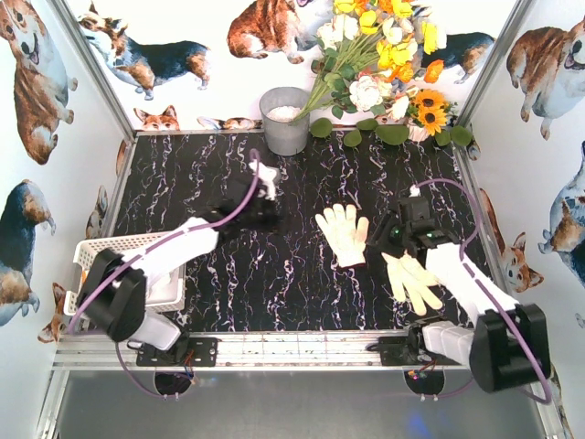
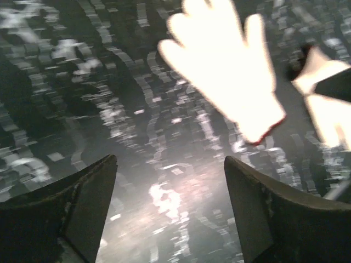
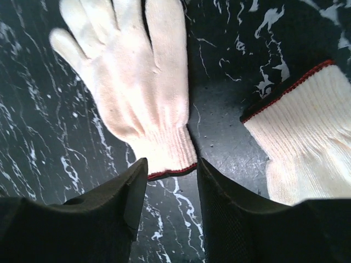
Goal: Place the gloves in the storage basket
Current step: Move the glove to the center of the board.
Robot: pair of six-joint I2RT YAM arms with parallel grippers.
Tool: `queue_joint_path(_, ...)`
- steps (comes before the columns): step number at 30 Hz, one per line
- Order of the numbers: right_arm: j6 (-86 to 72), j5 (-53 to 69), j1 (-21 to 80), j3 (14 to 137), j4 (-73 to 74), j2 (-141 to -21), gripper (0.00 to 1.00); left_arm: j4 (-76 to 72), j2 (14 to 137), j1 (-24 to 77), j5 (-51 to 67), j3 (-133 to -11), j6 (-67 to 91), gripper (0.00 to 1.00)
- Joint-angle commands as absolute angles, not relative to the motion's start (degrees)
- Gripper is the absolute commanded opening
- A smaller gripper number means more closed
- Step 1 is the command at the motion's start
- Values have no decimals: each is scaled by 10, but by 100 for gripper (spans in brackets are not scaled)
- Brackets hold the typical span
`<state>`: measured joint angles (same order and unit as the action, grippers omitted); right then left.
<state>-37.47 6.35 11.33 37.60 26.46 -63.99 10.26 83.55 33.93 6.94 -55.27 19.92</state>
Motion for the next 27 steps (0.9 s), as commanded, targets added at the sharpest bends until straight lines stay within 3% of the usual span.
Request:
queue_joint_path(1, -312, 178, 85, 391, 246, -706, 42, -15, 896, 393, 135, -592, 339, 71)
queue_joint_path(10, -289, 218, 73, 412, 219, -803, 37, -47, 1020, 454, 143, -654, 426, 50)
queue_joint_path(27, -261, 254, 63, 394, 205, -843, 30, -30, 1211, 467, 160, -776, 428, 42)
